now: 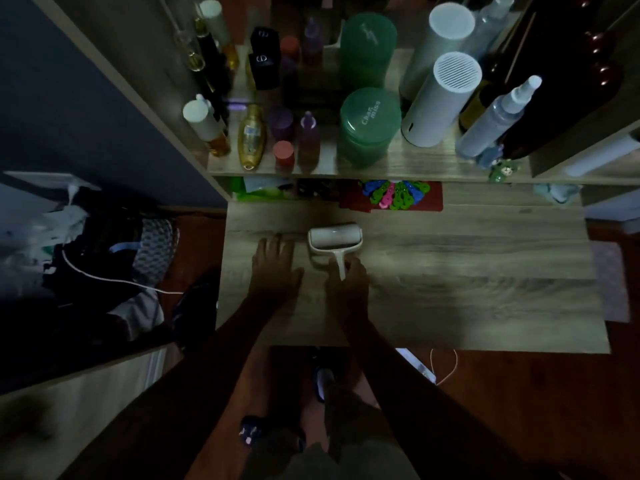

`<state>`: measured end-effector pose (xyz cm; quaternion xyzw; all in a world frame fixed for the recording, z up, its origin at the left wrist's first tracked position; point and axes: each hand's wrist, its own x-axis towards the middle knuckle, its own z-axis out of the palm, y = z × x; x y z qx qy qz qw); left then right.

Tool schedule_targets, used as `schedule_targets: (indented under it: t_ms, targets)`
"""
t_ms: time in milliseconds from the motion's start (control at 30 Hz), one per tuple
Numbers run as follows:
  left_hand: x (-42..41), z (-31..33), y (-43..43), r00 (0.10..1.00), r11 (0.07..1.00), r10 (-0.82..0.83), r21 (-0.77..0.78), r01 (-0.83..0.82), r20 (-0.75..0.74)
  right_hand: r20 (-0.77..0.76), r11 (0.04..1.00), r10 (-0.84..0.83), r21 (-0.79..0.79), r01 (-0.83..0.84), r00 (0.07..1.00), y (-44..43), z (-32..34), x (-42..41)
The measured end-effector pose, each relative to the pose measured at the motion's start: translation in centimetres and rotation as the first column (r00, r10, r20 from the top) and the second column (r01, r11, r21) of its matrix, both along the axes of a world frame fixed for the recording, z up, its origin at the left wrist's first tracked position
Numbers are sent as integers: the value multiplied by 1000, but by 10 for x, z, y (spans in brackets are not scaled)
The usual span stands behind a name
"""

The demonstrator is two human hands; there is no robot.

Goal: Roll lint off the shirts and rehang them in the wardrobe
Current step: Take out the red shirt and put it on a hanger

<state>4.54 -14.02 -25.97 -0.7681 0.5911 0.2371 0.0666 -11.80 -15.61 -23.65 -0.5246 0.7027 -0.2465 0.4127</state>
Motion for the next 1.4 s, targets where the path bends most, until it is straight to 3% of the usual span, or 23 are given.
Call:
schedule_targets:
  t_ms: [400,567,667,833,933,1000,1067,1133,1233,1300,1400]
  targets:
    - [-8,10,2,1000,1000,3,-24,-3,14,-37,992,119,42,-117,992,4,-9,-8]
    - [-3,20,6,999,997,-48,-54,49,21,-50,993,96,-66,-99,994,9,0,-9]
    - [5,39,10,999,991,-39,-126,43,32,-71,986,108,-116,-116,992,11,17,-5]
    - [42,95,29,998,917,60,-395,-62,-17,69,937,244,-273,-217,967,10,75,37]
    - [83,140,60,992,876,44,-482,18,117,139,897,353,-331,-293,925,17,126,87]
    - [119,175,91,983,857,123,-513,-38,133,171,850,443,-393,-351,880,31,165,128]
    - [155,219,136,963,734,270,-648,-205,0,174,766,572,-462,-446,802,55,206,171]
    - [180,274,193,938,607,342,-750,-265,-55,203,671,692,-535,-513,693,87,249,213]
    - [217,358,292,889,418,456,-875,-245,-31,282,557,813,-635,-536,510,150,317,273]
    - [241,413,359,830,324,557,-929,-178,35,250,428,893,-727,-537,374,195,365,310]
    - [264,496,453,730,260,666,-965,-40,149,154,231,969,-841,-490,194,265,442,356]
